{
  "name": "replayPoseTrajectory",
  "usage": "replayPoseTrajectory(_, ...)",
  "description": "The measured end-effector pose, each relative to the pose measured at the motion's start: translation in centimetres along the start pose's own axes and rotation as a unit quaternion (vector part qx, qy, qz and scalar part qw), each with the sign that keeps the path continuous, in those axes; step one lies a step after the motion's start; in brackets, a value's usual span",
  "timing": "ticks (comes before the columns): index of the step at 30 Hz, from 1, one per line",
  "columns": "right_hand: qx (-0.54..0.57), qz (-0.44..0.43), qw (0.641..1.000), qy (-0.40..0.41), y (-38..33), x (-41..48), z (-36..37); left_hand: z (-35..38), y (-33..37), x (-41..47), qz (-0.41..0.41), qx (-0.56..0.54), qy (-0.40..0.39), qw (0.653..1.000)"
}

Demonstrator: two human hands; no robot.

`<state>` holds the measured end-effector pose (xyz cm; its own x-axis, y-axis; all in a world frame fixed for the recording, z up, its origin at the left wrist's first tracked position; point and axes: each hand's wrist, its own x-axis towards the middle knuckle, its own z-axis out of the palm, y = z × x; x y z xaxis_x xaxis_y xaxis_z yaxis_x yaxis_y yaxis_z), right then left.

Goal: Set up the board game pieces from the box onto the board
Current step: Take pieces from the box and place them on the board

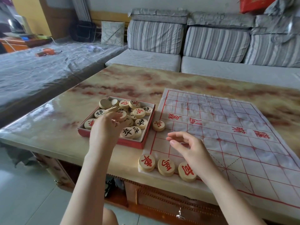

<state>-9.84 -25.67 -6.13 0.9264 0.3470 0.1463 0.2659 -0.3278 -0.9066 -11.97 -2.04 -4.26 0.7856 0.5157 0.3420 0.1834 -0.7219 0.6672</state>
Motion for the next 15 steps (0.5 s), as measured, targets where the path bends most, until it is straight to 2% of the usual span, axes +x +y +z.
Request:
replayPoseTrajectory(2,0.009,-0.004,1.000,-0.003,-0.4,0.5,0.3,-0.6,-0.8,0.5,-0.016,-0.015,0.042,0.999)
replayPoseTrajectory(7,0.009,-0.041,0.998,-0.036,-2.8,3.5,2.1,-0.8,-2.7,1.2,-0.093,0.021,-0.006,0.995)
replayPoseTrajectory(11,-0.042,-0.082,0.995,-0.044,-4.8,7.6,5.5,-0.7,-2.5,1.4,-0.090,0.006,-0.008,0.996)
replayPoseTrajectory(15,-0.137,-0.071,0.985,-0.077,-5.6,10.9,10.0,-1.1,-2.7,1.5,-0.080,-0.044,0.023,0.996)
